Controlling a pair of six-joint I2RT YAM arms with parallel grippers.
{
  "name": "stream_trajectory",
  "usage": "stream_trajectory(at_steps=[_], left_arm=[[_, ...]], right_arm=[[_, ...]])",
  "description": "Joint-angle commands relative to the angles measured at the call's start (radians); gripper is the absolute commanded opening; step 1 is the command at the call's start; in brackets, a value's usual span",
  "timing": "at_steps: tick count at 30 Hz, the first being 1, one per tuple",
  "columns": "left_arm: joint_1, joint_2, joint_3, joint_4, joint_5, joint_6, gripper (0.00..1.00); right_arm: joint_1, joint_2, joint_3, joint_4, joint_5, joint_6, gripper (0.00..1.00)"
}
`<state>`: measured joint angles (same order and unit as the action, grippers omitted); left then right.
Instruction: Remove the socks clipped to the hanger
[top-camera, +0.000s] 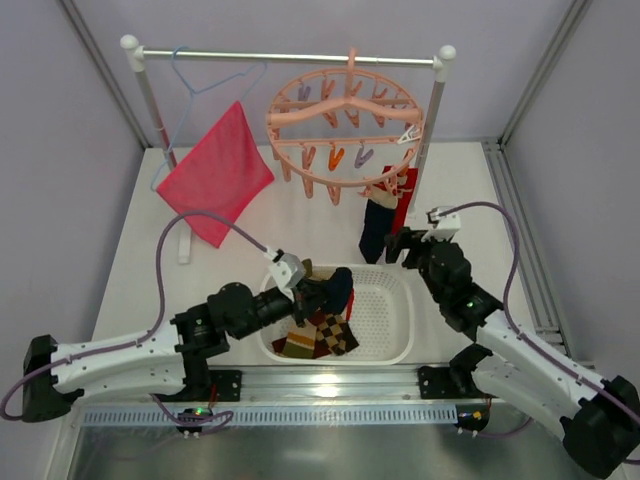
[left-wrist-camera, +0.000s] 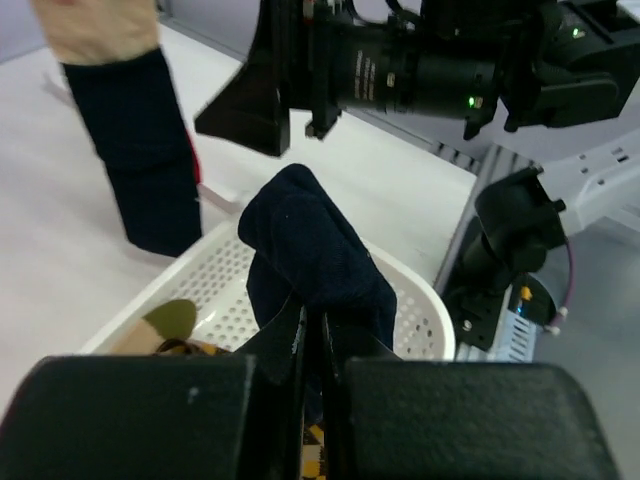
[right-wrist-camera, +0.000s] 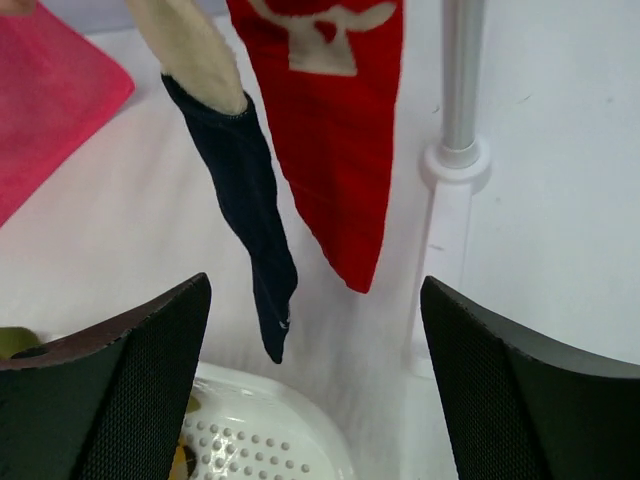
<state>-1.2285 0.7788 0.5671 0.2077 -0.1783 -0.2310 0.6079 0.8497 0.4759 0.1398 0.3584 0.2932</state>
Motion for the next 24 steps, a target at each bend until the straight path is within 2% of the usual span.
stream_trajectory(at_steps=[1,4,5,8,11,16,17,18,19,20,24], left_arm=[[0.0,0.121,0.053,0.034,0.205,-0.016,0.0],[0.011,0.244,0.068,0.125,0.266,-0.039,0.0],[0.024,0.282,0.074,0.142,0.319,-0.05,0.0],[0.04,0.416,0.102,0.203,0.365,-0.079,0.0],[0.043,0.517,0.131,0.225,0.37,-0.097,0.0],[0.041,0.58,0.148,0.234,0.303,-0.116,0.0],[0.041,0.583,0.149,0.214,0.281,-0.117,0.07],[0.04,0.586,0.154,0.202,0.246,-0.117,0.24],[0.04,0.585,0.155,0.193,0.228,-0.117,0.68],[0.04,0.577,0.155,0.171,0.211,-0.117,0.99],[0.038,0.542,0.129,0.157,0.098,-0.119,1.0]], right_arm=[[-0.054,-0.179,-0.037,-0.011,0.03,0.032,0.86],[-0.098,-0.318,-0.069,-0.075,0.077,0.021,0.89],[-0.112,-0.343,-0.074,-0.104,0.085,0.017,0.91],[-0.154,-0.399,-0.086,-0.134,0.103,0.0,0.93],[-0.184,-0.408,-0.092,-0.166,0.105,-0.005,0.93],[-0.204,-0.409,-0.105,-0.148,0.091,0.009,0.93],[-0.206,-0.408,-0.105,-0.146,0.088,0.009,0.93],[-0.209,-0.402,-0.106,-0.144,0.088,0.009,0.93],[-0.209,-0.399,-0.108,-0.146,0.085,0.009,0.93],[-0.212,-0.397,-0.109,-0.117,0.073,0.004,0.93],[-0.22,-0.388,-0.14,-0.056,0.01,-0.017,0.94]])
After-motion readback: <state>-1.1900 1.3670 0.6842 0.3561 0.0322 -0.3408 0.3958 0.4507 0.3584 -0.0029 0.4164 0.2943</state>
